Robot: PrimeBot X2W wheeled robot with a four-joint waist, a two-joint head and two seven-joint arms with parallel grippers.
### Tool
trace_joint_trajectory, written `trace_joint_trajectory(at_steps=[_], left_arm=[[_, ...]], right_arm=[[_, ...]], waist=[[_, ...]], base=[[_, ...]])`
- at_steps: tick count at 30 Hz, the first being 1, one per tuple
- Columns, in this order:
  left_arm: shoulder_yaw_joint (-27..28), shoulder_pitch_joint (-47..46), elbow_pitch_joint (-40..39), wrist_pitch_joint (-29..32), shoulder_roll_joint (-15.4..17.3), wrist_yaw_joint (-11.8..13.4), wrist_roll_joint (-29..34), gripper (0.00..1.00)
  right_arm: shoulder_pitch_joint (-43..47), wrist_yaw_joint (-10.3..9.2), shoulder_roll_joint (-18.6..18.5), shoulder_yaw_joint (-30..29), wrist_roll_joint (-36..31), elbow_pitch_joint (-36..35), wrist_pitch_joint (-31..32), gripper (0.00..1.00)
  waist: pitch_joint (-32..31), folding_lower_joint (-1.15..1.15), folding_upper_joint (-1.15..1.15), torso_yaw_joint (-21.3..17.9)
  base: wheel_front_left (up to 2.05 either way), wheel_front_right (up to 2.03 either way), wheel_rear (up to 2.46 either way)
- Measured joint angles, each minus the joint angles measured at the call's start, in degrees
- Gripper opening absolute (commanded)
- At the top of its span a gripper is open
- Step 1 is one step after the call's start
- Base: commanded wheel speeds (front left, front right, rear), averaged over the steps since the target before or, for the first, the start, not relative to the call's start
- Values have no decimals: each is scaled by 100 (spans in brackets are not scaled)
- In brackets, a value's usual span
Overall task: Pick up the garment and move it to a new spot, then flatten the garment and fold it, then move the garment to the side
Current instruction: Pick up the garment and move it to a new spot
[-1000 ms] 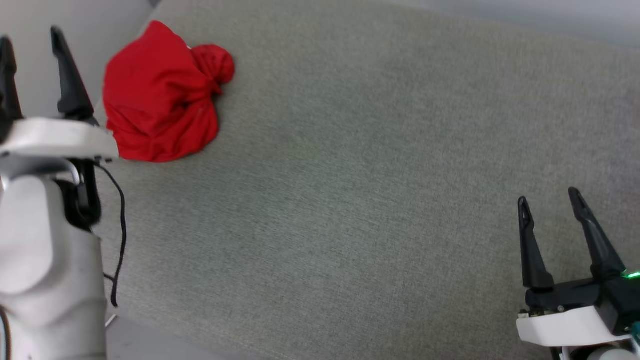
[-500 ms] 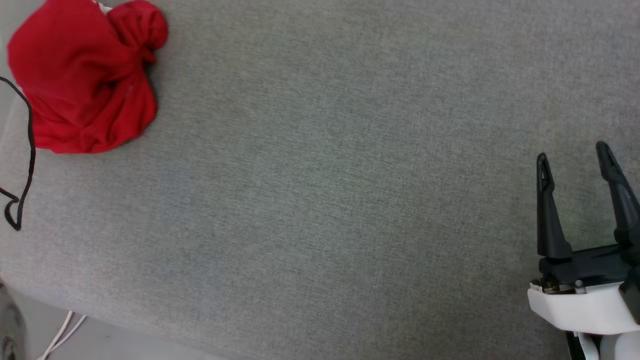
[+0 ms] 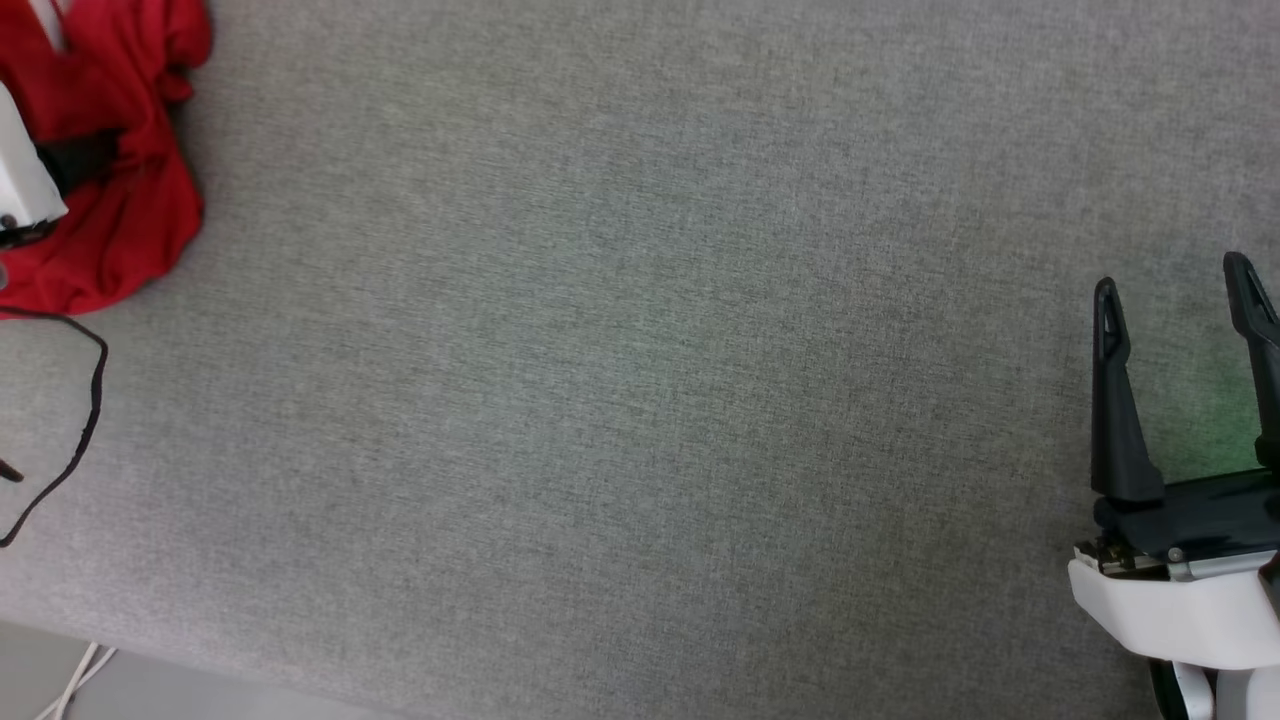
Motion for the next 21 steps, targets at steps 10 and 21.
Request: trace_joint_trajectory(at_steps=[10,21], left_arm=[[-784,11,22,155,161,8,-265,59],[-1521,-166,-244,-374,472,1,-561,0]], right_arm=[[-93,0,0,49,-66,-1,0,100],[-115,0,0,148,149,283,0,100]], waist=[[270,-1,0,-55],[-317,0,0,-31]], base=[[0,0,0],[0,0,0]])
